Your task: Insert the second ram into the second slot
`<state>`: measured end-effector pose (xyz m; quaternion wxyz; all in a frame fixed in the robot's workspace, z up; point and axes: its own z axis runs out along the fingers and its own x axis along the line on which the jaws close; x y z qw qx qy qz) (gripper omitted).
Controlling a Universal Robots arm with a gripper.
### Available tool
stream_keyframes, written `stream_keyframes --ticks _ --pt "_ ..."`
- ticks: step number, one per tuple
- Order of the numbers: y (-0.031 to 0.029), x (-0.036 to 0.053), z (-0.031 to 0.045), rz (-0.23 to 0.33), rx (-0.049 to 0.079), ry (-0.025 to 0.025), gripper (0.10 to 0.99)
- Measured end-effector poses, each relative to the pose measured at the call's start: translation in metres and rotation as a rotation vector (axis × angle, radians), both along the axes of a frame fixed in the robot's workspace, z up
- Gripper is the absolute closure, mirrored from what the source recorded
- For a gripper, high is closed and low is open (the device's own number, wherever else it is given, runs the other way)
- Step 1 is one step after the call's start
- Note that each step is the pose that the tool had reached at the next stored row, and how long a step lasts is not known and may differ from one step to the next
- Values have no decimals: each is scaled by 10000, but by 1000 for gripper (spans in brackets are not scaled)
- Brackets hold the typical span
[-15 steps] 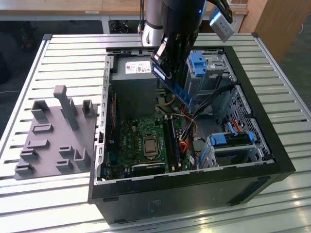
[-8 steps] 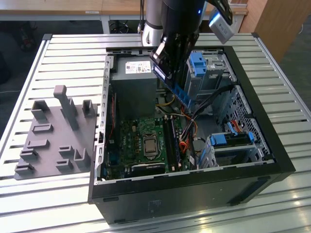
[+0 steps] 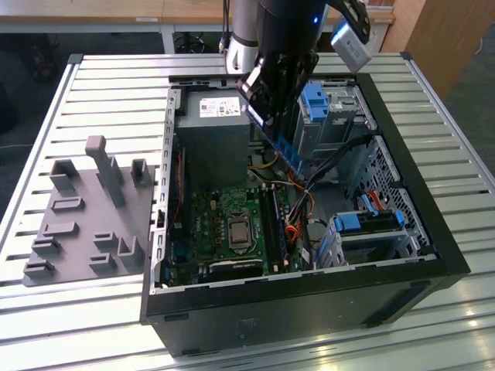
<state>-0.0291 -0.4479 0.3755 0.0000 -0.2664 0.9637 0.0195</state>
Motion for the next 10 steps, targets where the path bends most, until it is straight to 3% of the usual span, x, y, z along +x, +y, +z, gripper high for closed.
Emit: stream_keyframes --ticks 10 --pt "0 0 -11 -1449 -6 -1 949"
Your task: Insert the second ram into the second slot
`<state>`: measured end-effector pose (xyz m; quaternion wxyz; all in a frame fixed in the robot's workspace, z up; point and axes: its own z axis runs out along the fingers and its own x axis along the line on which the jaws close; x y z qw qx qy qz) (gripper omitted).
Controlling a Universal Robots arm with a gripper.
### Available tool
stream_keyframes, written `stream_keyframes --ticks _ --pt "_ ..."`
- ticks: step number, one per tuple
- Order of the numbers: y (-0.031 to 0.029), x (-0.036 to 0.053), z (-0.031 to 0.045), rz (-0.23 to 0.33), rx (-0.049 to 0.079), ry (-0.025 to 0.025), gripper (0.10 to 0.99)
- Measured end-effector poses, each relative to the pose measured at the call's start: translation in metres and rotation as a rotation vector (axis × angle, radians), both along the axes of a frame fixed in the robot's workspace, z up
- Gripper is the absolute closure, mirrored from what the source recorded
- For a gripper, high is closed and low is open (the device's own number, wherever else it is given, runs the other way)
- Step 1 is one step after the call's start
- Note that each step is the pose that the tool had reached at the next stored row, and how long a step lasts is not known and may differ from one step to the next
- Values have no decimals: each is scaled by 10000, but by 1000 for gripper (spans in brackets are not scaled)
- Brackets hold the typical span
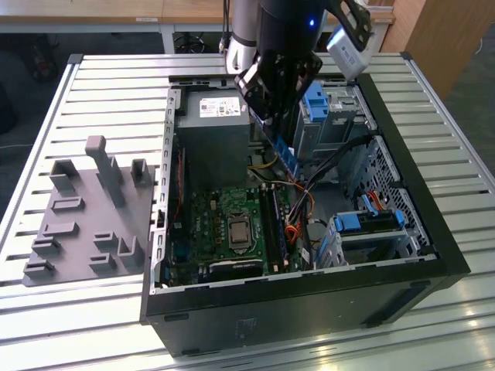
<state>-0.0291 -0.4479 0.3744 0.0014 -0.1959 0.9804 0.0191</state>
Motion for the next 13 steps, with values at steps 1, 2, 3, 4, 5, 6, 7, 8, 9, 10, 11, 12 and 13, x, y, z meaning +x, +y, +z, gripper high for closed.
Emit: stream_keyframes --ticks 1,2,3,4,5,6,7,8,9,10,11,12,13 --pt "0 0 -1 -158 -1 0 949" --pt "0 0 -3 -316 -2 1 949" --pt "0 0 -4 -480 -4 0 949" --pt "0 0 -6 -645 -6 0 949" --pt "0 0 -7 -831 -8 0 949" --pt "0 0 -9 -1019 -9 1 949" --pt "0 0 -10 -1192 -11 1 949" --pt "0 0 -12 -1362 -13 1 949" --pt "0 0 -13 -1530 -14 1 949" --pt "0 0 -14 -1696 -15 1 949" --pt "0 0 -15 -1858 -16 1 949" --pt "0 0 -16 -2010 -15 1 949" --pt "0 0 -17 -2155 -16 1 949"
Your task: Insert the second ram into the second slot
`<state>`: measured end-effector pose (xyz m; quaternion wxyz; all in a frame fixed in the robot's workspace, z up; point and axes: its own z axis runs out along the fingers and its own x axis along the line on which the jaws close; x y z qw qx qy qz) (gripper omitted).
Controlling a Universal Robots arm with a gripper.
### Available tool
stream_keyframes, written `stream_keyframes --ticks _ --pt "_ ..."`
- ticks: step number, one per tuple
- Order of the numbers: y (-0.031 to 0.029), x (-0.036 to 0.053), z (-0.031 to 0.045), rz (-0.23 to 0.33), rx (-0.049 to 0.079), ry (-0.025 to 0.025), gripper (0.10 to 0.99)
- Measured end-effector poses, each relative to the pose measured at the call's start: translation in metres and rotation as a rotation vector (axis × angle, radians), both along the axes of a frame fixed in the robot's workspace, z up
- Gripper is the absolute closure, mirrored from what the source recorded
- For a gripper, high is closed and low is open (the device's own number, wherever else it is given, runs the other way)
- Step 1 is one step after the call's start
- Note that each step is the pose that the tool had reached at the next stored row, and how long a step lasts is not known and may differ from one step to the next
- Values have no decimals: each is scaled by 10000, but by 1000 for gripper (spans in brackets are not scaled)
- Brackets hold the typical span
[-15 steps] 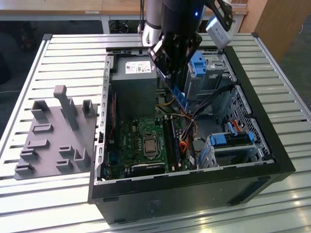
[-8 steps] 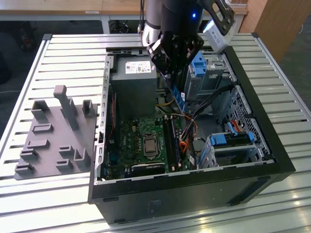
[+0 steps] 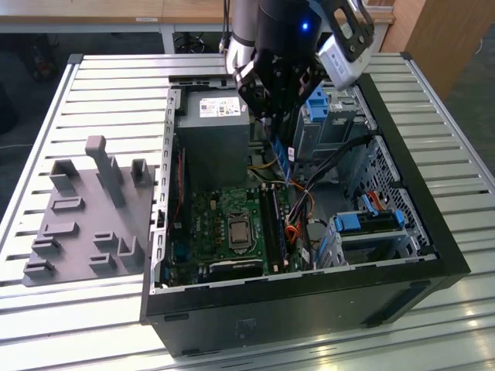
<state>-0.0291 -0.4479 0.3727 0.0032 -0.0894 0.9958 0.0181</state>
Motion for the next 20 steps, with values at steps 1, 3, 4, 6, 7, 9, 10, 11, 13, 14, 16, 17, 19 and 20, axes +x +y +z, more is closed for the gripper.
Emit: stream_keyframes --ticks 1,3,4,6,7,9,10,11,13,14,16,17,19,20 --pt "0 0 -1 -147 0 0 949" --pt "0 0 -3 -426 0 0 949" --pt "0 0 -4 -573 0 0 949" --pt "0 0 -5 -833 0 0 949" --pt "0 0 -6 -958 0 0 949" --pt "0 0 -8 -1208 -1 0 949" --pt "0 0 -8 -1329 -1 0 949" --pt "0 0 -9 -1453 0 0 949" --pt "0 0 -11 -1707 -1 0 949" --pt "0 0 -11 -1833 0 0 949" --pt "0 0 -13 -2077 0 0 949" --pt "0 0 -13 -2196 0 0 949" --pt "0 0 -14 -2435 0 0 949" --pt "0 0 -14 -2555 0 0 949"
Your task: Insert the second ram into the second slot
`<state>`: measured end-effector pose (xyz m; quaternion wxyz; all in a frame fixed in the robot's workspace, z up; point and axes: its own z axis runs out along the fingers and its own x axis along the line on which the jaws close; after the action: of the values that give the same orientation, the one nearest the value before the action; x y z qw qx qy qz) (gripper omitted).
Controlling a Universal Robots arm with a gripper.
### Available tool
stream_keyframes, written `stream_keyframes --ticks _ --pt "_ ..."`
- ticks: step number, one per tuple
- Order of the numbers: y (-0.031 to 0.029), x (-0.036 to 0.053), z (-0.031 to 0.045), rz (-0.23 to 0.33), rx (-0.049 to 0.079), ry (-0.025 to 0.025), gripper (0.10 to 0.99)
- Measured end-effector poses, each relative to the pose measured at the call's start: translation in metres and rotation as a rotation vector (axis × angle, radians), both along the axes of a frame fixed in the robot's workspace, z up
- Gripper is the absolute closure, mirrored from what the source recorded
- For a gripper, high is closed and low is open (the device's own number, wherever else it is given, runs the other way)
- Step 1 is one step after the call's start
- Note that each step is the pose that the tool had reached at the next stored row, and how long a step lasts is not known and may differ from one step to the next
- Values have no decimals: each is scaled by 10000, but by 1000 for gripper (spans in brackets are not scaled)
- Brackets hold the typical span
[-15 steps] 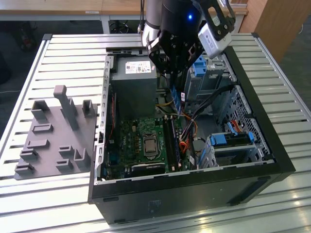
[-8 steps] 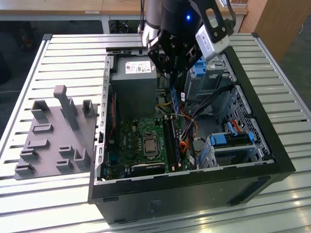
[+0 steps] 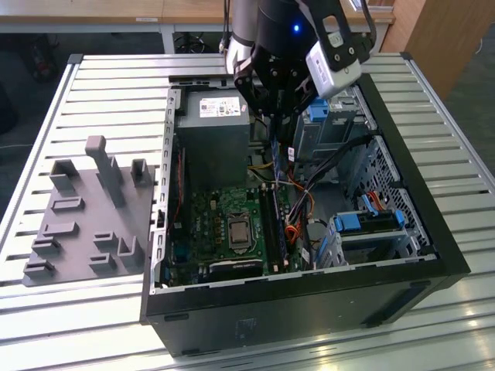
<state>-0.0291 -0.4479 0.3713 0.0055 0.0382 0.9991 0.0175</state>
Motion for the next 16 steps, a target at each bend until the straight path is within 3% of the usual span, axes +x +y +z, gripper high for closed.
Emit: stream_keyframes --ticks 9,16 --pt "0 0 -13 -943 2 -1 949" --pt "-17 -1 -77 -985 1 0 949"
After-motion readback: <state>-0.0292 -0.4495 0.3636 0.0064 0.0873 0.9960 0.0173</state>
